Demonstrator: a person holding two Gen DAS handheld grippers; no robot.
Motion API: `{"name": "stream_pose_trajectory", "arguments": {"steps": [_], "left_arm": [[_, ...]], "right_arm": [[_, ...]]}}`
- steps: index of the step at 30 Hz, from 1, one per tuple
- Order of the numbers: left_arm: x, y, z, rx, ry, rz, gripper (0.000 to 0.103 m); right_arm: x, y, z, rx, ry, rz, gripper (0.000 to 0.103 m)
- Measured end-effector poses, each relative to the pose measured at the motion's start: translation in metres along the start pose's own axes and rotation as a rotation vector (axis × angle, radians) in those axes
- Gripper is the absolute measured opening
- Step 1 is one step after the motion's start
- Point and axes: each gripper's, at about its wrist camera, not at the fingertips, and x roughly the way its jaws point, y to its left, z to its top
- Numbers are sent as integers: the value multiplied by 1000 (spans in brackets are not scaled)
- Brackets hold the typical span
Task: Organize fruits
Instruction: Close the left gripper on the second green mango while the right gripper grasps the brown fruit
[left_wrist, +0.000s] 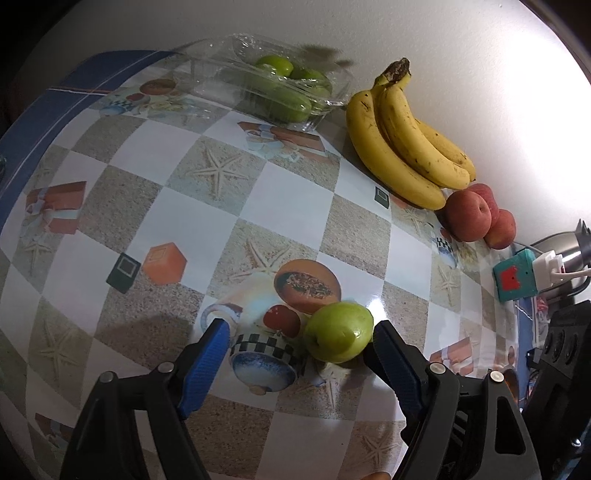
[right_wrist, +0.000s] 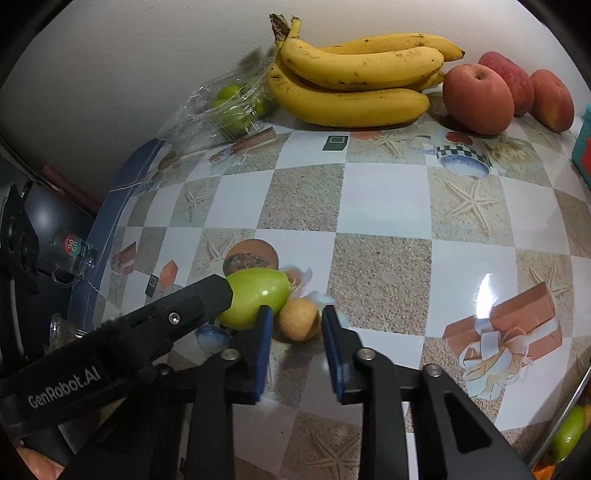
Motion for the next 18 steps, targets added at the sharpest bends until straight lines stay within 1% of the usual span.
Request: {"name": "stream_pose_trajectory", "arguments": {"steps": [3, 10, 16, 17, 18], "left_arm": [[2, -5, 0, 15, 2, 1, 76], [4, -11, 0, 40, -2, 0, 75], [11, -20, -3, 76, 14, 10, 75], [12, -22, -4, 80, 17, 14, 74], [14, -23, -5, 86, 20, 17, 70]], "right_arm": [[0, -4, 0, 19, 5, 18, 25], [-3, -10, -2, 55, 7, 47, 24], [-14, -19, -10, 61, 1, 43, 24], [-16, -21, -11, 66, 0, 40, 24], [-19, -24, -13, 73, 0, 38, 24]]}}
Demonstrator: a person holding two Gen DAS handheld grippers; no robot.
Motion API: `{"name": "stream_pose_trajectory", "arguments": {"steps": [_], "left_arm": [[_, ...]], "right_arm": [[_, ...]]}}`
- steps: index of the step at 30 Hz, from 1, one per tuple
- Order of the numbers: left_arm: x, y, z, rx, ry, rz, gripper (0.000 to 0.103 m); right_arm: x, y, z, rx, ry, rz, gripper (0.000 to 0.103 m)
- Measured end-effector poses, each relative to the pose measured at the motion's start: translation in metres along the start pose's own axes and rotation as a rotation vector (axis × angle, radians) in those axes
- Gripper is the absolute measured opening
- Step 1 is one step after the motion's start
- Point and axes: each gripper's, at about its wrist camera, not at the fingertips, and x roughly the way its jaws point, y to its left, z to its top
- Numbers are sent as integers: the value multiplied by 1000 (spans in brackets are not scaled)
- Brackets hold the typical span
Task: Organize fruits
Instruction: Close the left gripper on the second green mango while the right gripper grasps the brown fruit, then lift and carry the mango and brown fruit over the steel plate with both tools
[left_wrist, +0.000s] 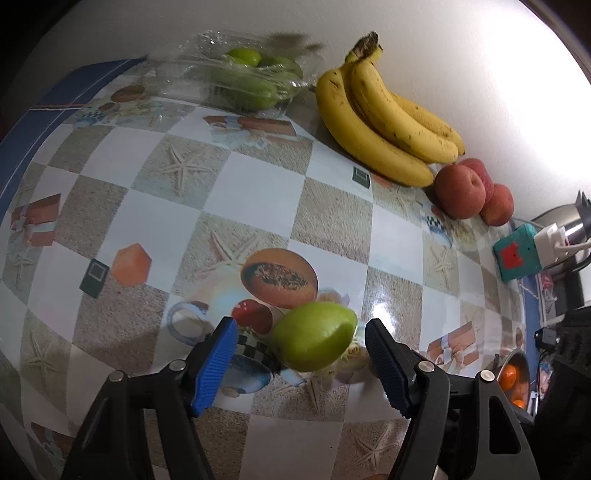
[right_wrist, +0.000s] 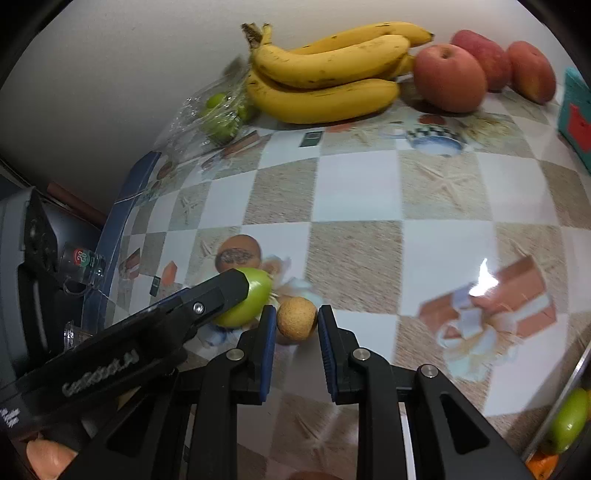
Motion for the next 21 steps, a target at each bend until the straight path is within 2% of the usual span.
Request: {"name": "stream_pose_trajectory", "arguments": {"steps": [2, 5, 11, 21], "left_arm": [[5, -3, -2, 8, 11, 1, 61], [10, -5, -4, 19, 19, 8, 55], [10, -6, -4, 26, -1, 17, 52], [-2, 3, -14, -18, 11, -51, 52]], "right_arm": [[-3, -5, -3, 7, 0, -3, 24], [-7, -13, -7, 21, -1, -14, 24], [-15, -24, -13, 52, 3, -16, 24], [-32, -26, -30, 65, 8, -16, 24]]}}
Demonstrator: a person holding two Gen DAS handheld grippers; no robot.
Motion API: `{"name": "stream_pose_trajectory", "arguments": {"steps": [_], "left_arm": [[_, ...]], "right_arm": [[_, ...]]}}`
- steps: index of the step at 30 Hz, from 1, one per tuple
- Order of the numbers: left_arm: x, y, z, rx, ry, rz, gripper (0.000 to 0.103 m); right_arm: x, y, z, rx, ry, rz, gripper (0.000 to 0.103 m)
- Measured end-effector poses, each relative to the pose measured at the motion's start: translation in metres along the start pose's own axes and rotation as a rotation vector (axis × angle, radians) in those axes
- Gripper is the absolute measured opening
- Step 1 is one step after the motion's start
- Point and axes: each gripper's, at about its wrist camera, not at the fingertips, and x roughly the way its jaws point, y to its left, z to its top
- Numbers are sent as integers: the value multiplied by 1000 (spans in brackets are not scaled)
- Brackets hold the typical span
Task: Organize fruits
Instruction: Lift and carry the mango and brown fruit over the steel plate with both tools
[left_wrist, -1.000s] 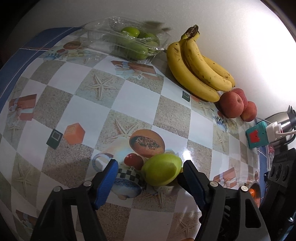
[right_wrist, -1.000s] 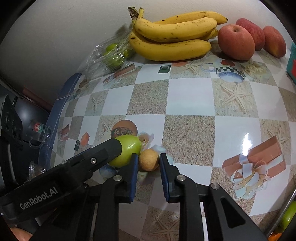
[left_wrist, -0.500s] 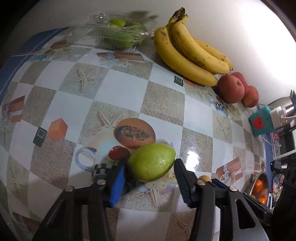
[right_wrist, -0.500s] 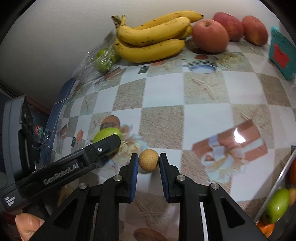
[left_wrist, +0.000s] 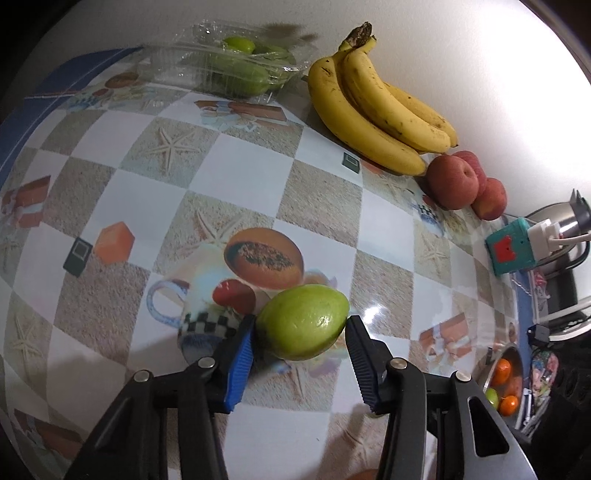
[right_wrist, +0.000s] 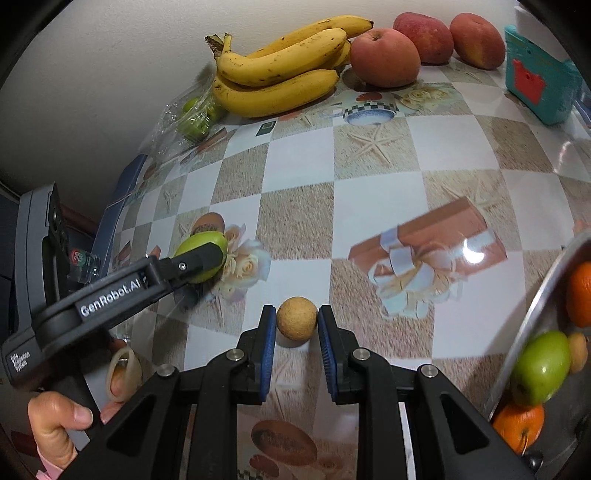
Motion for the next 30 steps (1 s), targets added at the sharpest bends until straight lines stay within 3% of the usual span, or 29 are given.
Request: {"name": "stream_pose_trajectory", "arguments": {"steps": [9, 18, 25, 30], "left_arm": [[-23, -16, -27, 16, 2, -5, 52], [-44, -61, -56, 136, -30, 37, 52], [-53, -88, -77, 174, -31, 1, 52], [-51, -124, -94, 259, -17, 3, 52]], "right_arm": [[-34, -11, -28, 58, -26, 15, 24], [-91, -35, -64, 138, -109, 0, 24], [-124, -69, -83, 226, -167, -53, 24], [-142, -95, -97, 292, -199, -97, 24]]}}
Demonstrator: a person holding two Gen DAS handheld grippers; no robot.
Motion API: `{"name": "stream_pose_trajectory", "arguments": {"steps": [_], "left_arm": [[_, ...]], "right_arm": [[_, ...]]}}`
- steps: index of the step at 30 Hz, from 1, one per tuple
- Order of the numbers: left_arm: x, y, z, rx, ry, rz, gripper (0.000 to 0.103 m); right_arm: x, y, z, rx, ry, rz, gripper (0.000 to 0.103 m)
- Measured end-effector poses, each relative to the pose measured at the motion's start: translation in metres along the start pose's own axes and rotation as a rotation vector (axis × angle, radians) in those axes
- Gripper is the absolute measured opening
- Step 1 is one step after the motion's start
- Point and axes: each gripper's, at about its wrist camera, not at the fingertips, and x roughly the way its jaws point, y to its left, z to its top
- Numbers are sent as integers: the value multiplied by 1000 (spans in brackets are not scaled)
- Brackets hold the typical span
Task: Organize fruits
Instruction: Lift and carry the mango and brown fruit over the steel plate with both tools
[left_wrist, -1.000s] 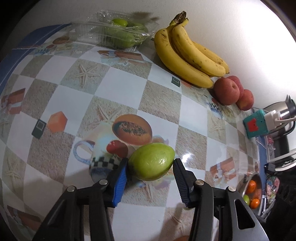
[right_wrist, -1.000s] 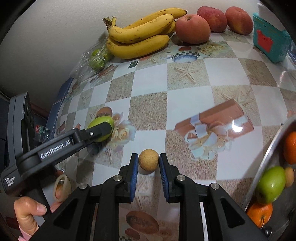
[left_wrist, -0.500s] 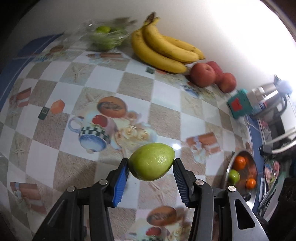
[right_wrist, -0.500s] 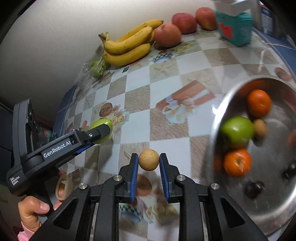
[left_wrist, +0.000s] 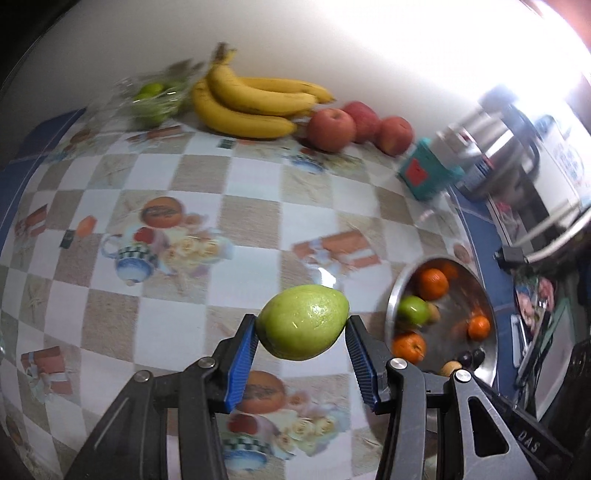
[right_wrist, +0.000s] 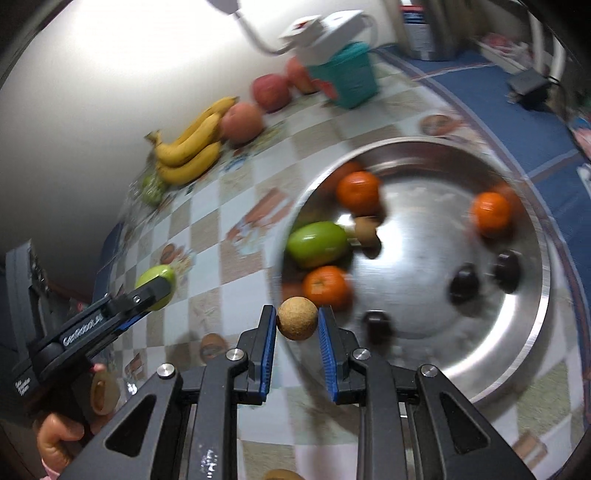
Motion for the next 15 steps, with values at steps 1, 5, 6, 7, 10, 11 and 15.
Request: {"name": "stream_pose_trajectory", "arguments": {"steps": [1, 5, 6, 7, 10, 11, 15], "left_arm": [[1, -8, -1, 17, 5, -4, 52], [8, -46, -10, 98, 36, -36, 52], [11, -57, -14, 124, 47, -44, 52], [13, -65, -17, 146, 58, -50, 52], [22, -87, -25, 189, 94, -70, 52], [25, -94, -29, 204, 108, -75, 52], [32, -110, -38, 247, 128, -56, 52]], "right_arm": [[-4, -8, -1, 16, -8, -10, 24], [-16, -32, -5, 57, -21, -57, 24], [-17, -36, -7, 60, -20, -68, 24], [-18, -41, -9, 68, -14, -85, 24], [-20, -52, -18, 71, 4, -100, 24], [-19, -54, -21, 68, 11, -105, 24], [-14, -61, -30, 71, 38, -115, 24]]}}
